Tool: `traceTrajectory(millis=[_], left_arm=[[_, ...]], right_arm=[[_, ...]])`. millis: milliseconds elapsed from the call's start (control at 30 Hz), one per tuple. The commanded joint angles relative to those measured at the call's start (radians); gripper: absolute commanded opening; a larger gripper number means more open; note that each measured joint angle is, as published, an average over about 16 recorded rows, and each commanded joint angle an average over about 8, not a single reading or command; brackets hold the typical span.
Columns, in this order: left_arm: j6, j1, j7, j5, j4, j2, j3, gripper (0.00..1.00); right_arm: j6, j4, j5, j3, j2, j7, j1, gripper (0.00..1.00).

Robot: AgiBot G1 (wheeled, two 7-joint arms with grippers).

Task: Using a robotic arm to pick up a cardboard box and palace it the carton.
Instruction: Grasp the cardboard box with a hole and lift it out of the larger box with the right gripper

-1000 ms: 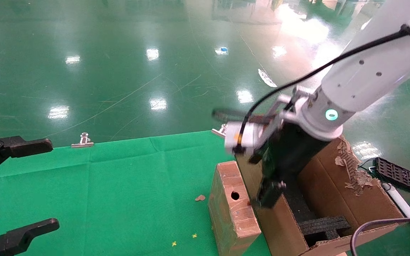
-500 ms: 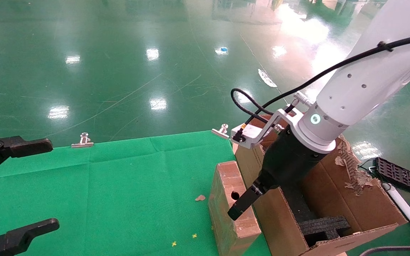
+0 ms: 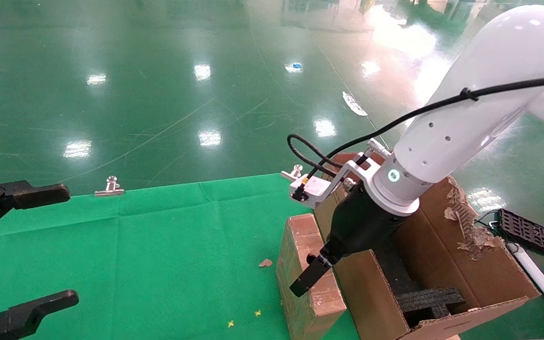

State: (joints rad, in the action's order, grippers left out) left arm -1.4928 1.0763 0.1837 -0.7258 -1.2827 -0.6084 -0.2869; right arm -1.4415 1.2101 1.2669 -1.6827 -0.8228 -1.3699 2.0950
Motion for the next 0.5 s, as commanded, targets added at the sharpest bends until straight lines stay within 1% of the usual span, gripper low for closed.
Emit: traceTrajectory(millis=[33,133,200,267,300,400,467,500], left_arm=[[0.0,0.0,0.0,0.0,0.0,0.0,0.0,0.95],[0.0,0.0,0.0,0.0,0.0,0.0,0.0,0.73],[0.0,0.0,0.0,0.0,0.0,0.0,0.0,0.53],[0.0,0.0,0.0,0.0,0.0,0.0,-0.001,0.32],[0.0,0.0,0.0,0.0,0.0,0.0,-0.001,0.23],[0.0,0.0,0.0,0.001,0.0,0.0,-0.001,0.07],[0.0,0.0,0.0,0.001,0.0,0.0,-0.001,0.01],[0.0,0.0,-0.001,0.001,0.0,0.0,-0.001,0.0]], right_arm=[[0.016,0.013,0.01,-0.001,0.001,-0.007,-0.005,0.0],[0.021,0.027,0.022,-0.006,0.002,-0.017,-0.006,0.0],[0.022,0.036,0.031,-0.01,0.002,-0.024,-0.006,0.0],[0.022,0.045,0.04,-0.015,0.002,-0.03,-0.006,0.0],[0.022,0.05,0.045,-0.017,0.002,-0.033,-0.006,0.0],[0.022,0.062,0.056,-0.022,0.003,-0.041,-0.006,0.0],[0.021,0.068,0.061,-0.024,0.004,-0.045,-0.006,0.0],[0.021,0.071,0.065,-0.026,0.004,-0.047,-0.006,0.0]])
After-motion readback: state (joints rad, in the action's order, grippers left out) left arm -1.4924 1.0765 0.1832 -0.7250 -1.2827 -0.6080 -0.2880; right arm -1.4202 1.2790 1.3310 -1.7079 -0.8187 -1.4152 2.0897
